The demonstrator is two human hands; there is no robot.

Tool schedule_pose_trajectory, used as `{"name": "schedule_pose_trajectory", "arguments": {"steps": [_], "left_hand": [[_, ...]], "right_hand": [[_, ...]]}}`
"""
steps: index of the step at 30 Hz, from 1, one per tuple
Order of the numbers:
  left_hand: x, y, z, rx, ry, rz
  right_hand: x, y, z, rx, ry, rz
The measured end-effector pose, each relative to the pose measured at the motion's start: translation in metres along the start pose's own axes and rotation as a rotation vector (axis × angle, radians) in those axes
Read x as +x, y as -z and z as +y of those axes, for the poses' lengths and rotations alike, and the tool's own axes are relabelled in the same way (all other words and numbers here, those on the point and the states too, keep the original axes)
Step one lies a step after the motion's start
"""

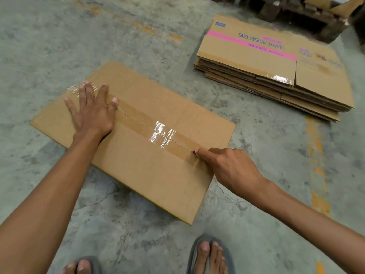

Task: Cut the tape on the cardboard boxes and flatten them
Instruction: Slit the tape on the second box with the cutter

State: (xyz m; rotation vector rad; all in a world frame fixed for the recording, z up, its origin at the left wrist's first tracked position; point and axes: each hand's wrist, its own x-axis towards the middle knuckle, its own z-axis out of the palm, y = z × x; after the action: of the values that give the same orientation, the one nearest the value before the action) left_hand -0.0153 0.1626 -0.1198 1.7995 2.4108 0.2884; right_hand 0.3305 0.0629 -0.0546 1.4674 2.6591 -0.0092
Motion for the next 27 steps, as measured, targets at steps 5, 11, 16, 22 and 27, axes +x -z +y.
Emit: {"name": "schedule_pose_trajectory", "arguments": {"steps": [5,11,16,22,27], "left_hand": [[-0.006,0.006,0.016,0.034,0.101,-0.025],[-0.098,-0.021,0.123,-0.027,-0.269,-0.044],[-0.098,-0.032,0.124,-0.018,-0.249,-0.011],[-0.099,-0.033,0.127,-0.025,-0.261,-0.011],[-0.099,-0.033,0.126,-0.034,-0.27,0.006]], "right_hand": [[-0.003,0.001,0.001,-0.019,-0.024,0.023],[-0.005,0.002,-0.001,0.003,-0.049,0.012],[-0.016,-0.004,0.012,0.003,-0.027,0.019],[-0.036,-0.008,0.024,0.026,-0.046,0.045],[-0.044,-0.011,0.027,0.043,-0.051,0.057]]}}
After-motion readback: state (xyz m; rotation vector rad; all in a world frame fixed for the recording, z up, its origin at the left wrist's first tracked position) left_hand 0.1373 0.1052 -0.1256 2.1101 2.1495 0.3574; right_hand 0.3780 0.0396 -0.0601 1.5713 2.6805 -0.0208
